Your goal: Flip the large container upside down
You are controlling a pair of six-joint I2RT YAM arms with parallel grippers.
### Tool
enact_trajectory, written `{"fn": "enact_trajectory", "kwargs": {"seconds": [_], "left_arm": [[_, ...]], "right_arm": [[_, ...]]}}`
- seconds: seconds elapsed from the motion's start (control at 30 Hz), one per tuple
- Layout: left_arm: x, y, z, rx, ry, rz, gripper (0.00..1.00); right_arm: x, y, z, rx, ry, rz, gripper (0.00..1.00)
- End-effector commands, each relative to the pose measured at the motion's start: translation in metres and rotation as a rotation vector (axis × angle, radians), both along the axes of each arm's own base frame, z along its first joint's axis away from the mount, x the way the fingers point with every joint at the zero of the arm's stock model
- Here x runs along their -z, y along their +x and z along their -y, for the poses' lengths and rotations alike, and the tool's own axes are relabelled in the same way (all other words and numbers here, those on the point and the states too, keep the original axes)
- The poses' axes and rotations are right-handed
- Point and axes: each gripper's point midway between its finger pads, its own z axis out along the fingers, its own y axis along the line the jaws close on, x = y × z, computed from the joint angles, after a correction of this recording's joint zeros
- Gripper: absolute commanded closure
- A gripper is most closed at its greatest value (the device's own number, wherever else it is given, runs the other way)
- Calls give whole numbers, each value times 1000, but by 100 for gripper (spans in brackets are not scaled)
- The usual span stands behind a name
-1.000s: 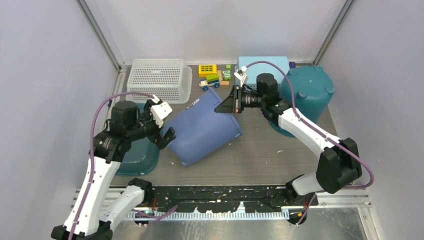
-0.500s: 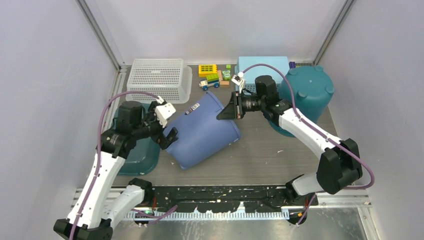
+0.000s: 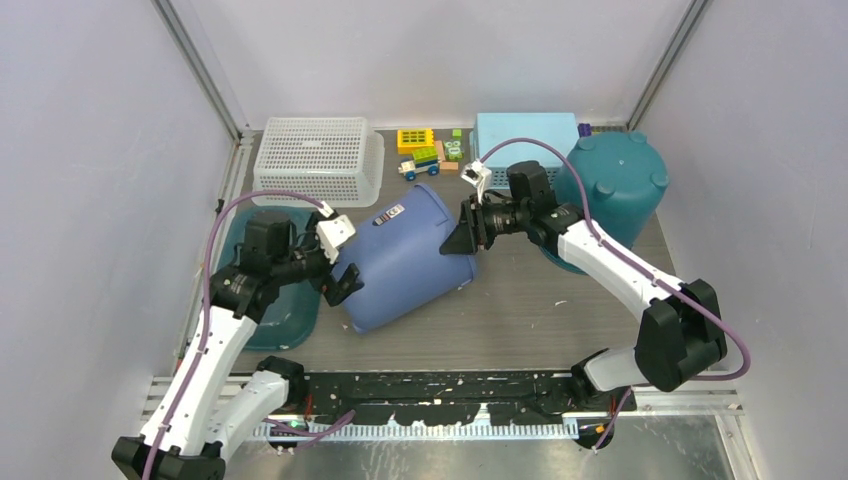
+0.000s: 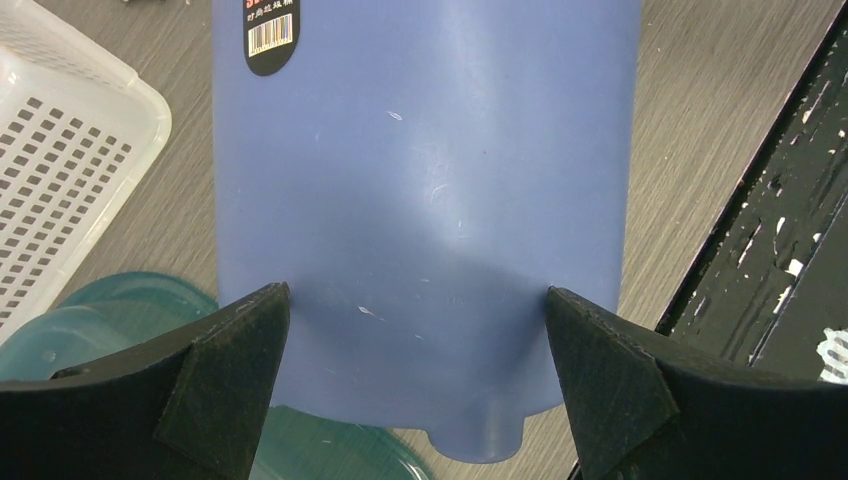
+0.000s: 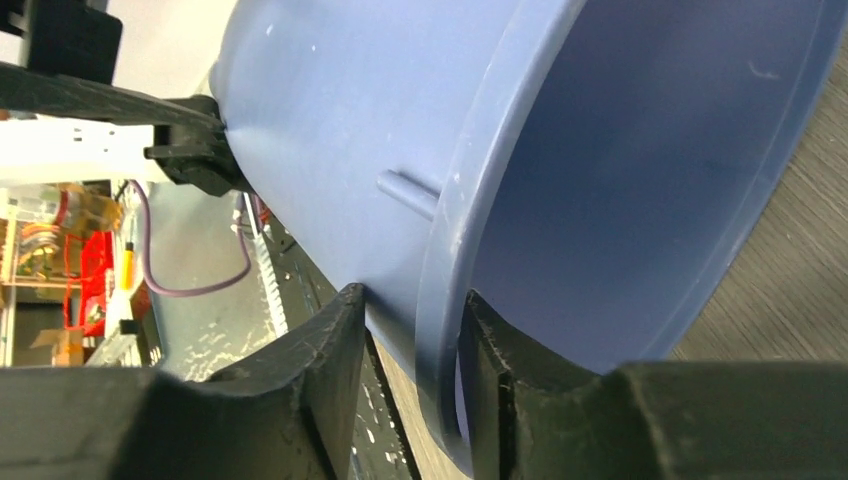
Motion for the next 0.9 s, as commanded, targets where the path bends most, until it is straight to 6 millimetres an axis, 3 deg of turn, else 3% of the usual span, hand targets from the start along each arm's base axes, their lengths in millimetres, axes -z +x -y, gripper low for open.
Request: {"fn": "enact_trajectory", "kwargs": {"seconds": [0.0,0.23,0.43,0.57,0.7,0.87], "left_arm": [[5,1,5,10,-31,-15,0],[8,1,8,19,-42,-25,0],[12,-2,10,39,-45,-47,0],[13,-3,10,41,-43,-51,0],[12,-4,11,46,-45,-54,0],[12,-4,11,51,-48,-57,0]], "right_arm": [[7,1,6,-15,-43,84,54],[-8,-9,10,-58,-27,164,40],[-27,-3,21,-23,-58,251,24],[-47,17,42,98,-171,348,20],[-81,45,74,267,-306,485,18],[-132,109,139,644,-557,691,13]]}}
